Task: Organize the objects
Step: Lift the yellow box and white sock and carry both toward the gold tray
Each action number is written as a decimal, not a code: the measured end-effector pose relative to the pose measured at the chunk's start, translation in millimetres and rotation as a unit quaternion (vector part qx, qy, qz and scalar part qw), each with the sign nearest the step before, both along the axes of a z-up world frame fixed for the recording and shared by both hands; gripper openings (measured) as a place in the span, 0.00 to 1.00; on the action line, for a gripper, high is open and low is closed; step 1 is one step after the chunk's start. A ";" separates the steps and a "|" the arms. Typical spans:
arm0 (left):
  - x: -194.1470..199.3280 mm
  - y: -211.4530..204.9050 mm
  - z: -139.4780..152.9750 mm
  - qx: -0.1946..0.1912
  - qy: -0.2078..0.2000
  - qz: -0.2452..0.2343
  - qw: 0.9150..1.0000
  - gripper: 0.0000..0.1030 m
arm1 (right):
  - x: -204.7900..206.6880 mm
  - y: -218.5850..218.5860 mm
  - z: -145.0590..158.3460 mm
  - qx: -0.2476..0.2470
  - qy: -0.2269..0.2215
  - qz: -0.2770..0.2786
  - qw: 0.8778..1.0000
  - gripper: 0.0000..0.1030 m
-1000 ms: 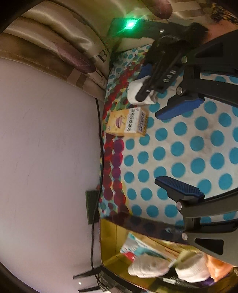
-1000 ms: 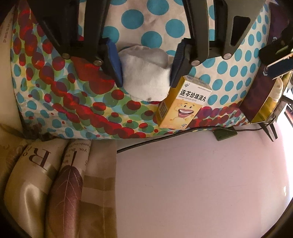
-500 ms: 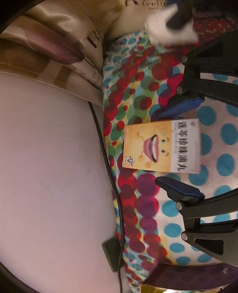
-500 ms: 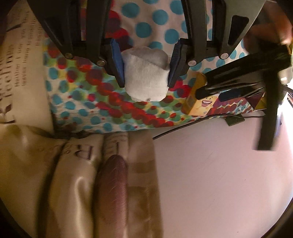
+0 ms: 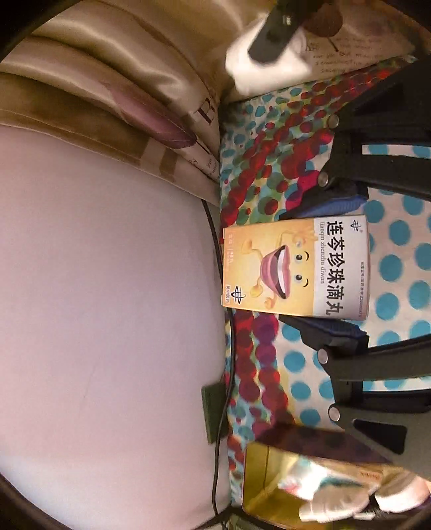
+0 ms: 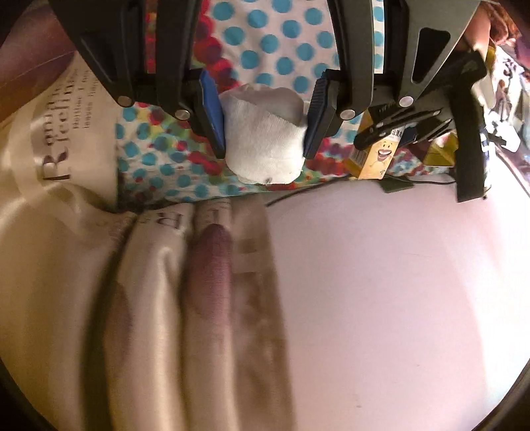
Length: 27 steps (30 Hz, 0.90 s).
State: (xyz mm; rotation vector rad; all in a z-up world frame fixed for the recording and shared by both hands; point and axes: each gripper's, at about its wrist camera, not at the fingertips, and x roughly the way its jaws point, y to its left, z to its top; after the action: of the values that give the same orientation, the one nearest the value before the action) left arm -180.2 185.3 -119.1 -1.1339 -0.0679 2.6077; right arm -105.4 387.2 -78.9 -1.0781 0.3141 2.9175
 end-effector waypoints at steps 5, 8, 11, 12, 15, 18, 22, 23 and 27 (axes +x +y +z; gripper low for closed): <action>28.5 -31.5 13.8 -0.001 0.011 0.015 1.000 0.50 | 2.9 -35.9 -3.7 -0.014 0.002 0.043 0.999 0.41; 43.4 -57.0 17.3 0.002 0.009 0.031 0.999 0.50 | 7.4 -59.4 -8.7 -0.020 -0.003 0.069 0.997 0.41; 53.8 -83.4 15.8 -0.001 0.005 0.050 0.999 0.50 | 8.8 -86.2 -10.8 -0.025 -0.006 0.095 0.995 0.41; 56.2 -91.0 15.4 -0.001 0.005 0.057 0.998 0.50 | 10.9 -94.3 -10.0 -0.026 -0.006 0.101 0.995 0.41; 60.7 -121.2 16.8 -0.003 0.002 0.079 0.997 0.50 | 10.4 -115.5 -11.2 -0.036 -0.008 0.124 0.992 0.41; 57.7 -151.8 21.0 0.002 0.002 0.100 0.995 0.50 | 13.5 -139.8 -11.3 -0.042 -0.013 0.147 0.988 0.41; 48.3 -187.0 25.9 -0.002 0.001 0.119 0.993 0.50 | 20.7 -168.4 -9.9 -0.045 -0.016 0.171 0.984 0.42; 44.2 -196.6 26.8 -0.007 0.000 0.124 0.992 0.50 | 22.1 -174.4 -10.1 -0.045 -0.017 0.175 0.983 0.42; 33.5 -221.6 28.7 -0.027 -0.003 0.129 0.991 0.50 | 26.4 -196.2 -12.7 -0.053 -0.025 0.188 0.980 0.42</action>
State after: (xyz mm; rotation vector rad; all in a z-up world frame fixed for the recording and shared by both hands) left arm -146.7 -36.3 -90.4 -1.2236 -0.1566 2.8479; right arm -79.0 191.0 -91.5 -1.3596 0.2973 3.2233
